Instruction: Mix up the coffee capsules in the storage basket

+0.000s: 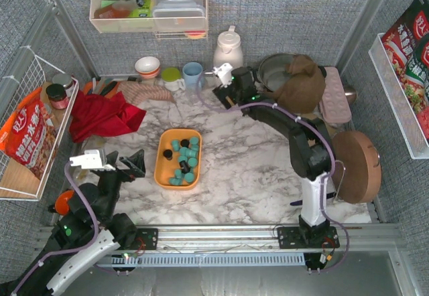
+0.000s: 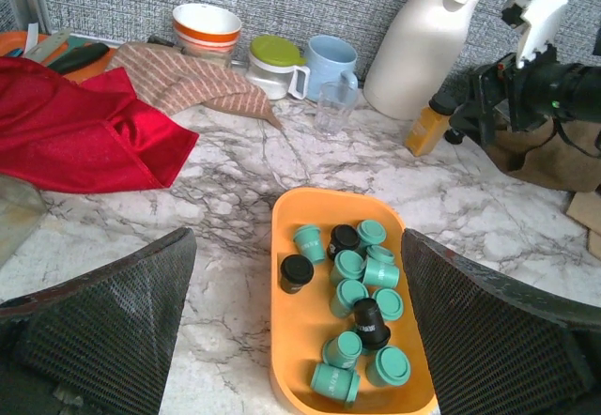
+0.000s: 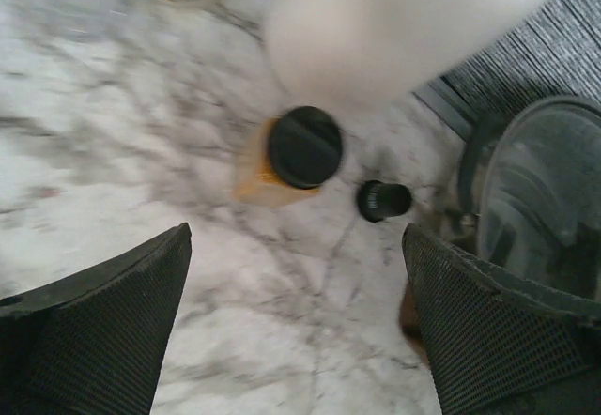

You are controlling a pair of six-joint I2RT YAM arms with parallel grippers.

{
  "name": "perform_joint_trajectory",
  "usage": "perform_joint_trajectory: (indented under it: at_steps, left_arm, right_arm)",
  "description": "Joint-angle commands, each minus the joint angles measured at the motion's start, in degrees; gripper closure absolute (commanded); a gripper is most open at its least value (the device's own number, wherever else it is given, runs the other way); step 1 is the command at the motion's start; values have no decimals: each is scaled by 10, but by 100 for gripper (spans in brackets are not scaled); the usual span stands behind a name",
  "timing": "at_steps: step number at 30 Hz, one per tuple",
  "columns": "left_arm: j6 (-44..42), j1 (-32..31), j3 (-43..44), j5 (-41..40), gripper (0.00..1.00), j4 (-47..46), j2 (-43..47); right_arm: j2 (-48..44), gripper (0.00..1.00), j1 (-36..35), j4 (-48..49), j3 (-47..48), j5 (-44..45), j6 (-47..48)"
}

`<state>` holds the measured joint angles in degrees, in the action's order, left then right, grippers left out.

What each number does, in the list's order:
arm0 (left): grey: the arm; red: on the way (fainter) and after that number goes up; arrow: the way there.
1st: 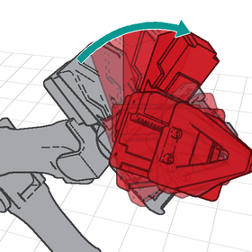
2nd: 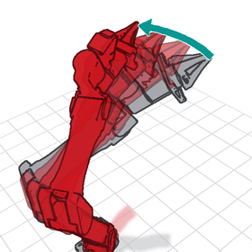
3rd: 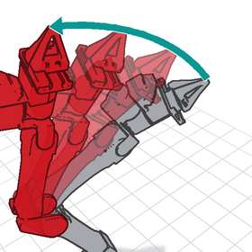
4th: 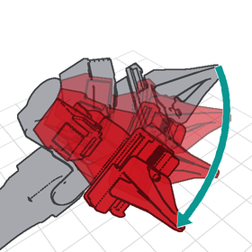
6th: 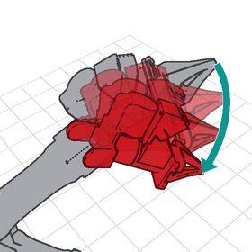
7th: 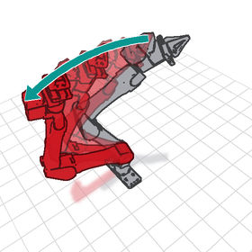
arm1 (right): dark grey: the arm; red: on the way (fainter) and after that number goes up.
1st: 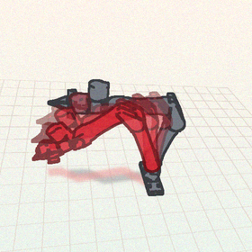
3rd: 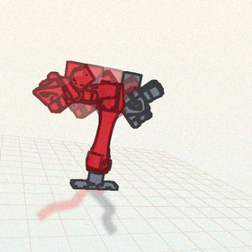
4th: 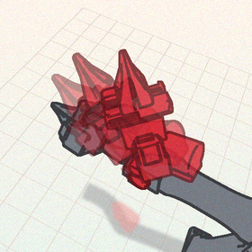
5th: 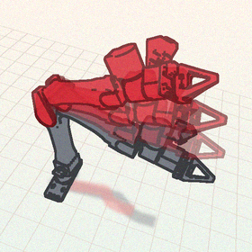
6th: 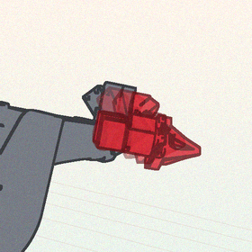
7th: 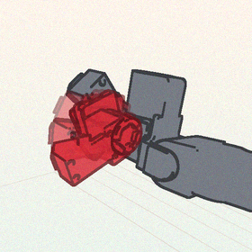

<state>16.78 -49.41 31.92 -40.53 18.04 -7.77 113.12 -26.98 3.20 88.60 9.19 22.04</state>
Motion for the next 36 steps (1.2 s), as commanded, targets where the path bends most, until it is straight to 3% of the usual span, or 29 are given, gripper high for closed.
perform_joint_trajectory:
  at_steps: [1, 5, 9, 15, 20, 25, 36]
  left_arm:
    - [-4, 2, -2, -1, 1, -5, -4]
    - [-6, 2, -4, -2, 1, -7, -6]
    - [-8, 4, -4, -3, 1, -7, -14]
    - [-10, 10, -5, 5, 1, -9, -29]
    - [-10, 13, -4, 10, 1, -9, -31]
    - [-10, 14, -5, 15, 1, -13, -27]
    - [-11, 15, -7, 26, 1, -17, -13]
  right_arm:
    - [63, 5, 64, -6, 72, 13, 13]
    - [96, 17, 106, 3, 102, 6, -58]
    - [105, 19, 115, 27, 95, 30, -170]
    - [155, 27, 114, -101, 189, 103, -427]
    - [177, 27, 113, -109, 190, 162, -589]
    - [224, 27, 116, -113, 236, 172, -624]
    - [301, 34, 126, -152, 330, 168, -560]
